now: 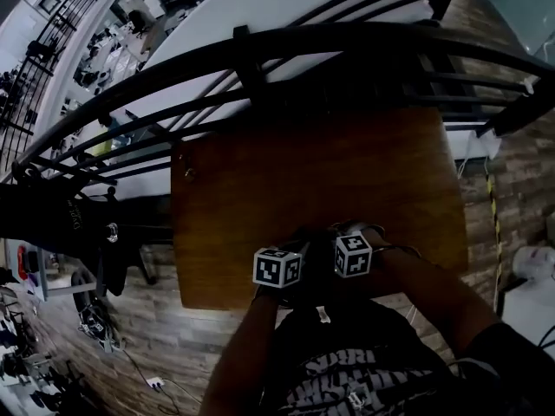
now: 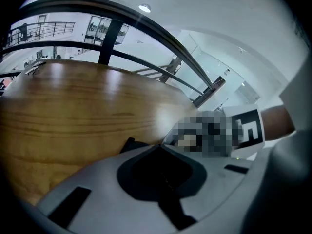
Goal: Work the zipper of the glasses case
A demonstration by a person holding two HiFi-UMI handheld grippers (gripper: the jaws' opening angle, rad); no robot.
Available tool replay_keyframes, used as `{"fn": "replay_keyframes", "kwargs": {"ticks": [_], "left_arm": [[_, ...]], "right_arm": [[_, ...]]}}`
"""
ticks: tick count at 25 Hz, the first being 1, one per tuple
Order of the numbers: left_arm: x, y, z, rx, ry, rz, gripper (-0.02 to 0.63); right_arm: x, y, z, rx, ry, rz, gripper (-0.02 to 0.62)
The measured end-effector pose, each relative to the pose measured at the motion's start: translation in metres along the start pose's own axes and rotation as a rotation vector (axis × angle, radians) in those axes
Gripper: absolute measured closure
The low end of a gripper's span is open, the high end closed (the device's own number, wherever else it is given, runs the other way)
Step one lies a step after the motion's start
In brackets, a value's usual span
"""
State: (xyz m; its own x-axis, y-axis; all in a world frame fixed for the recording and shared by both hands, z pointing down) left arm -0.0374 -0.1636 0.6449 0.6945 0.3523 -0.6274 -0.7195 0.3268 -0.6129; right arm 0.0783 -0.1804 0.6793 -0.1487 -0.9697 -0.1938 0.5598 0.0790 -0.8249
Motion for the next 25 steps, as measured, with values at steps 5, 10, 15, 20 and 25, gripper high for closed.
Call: {"fn": "replay_keyframes", "kwargs": {"ticks": [5, 10, 15, 20, 25], "left_arm": [[0.000, -0.006, -0.001, -0.022, -0.036, 0.009, 0.603], [0.000, -0.007, 0.004, -0.064, -0.073, 0.020, 0.603], [0.004, -0.014, 0.004, -0.089, -0.135, 0.016, 0.603], [0.006, -0.020, 0.007, -0.129, -0.170, 0.016, 0.603], [0.009, -0.023, 0.007, -0.171, -0.208, 0.001, 0.603]], "right_arm": [[-0.017, 0.003, 0.007, -0.018, -0.057, 0.047, 0.597], [-0.038, 0.005, 0.003, -0.053, -0.106, 0.094, 0.597], [-0.050, 0.007, 0.008, -0.070, -0.176, 0.137, 0.597], [-0.070, 0.008, 0.013, -0.079, -0.239, 0.169, 0.597], [-0.087, 0.012, 0.013, -0.091, -0.292, 0.191, 0.597]]}}
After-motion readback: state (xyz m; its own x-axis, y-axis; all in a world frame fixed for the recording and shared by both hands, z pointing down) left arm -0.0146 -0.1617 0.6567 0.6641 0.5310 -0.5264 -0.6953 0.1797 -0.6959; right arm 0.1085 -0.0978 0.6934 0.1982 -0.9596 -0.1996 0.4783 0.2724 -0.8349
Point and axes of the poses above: the fingertips, and each gripper's own axes: y backward along the fingers, x to its right, z out of its underside, the point moved 9 cm from there along y, backward along the fingers, and after that the axes turned 8 degrees about z, right-handed, at the moved point
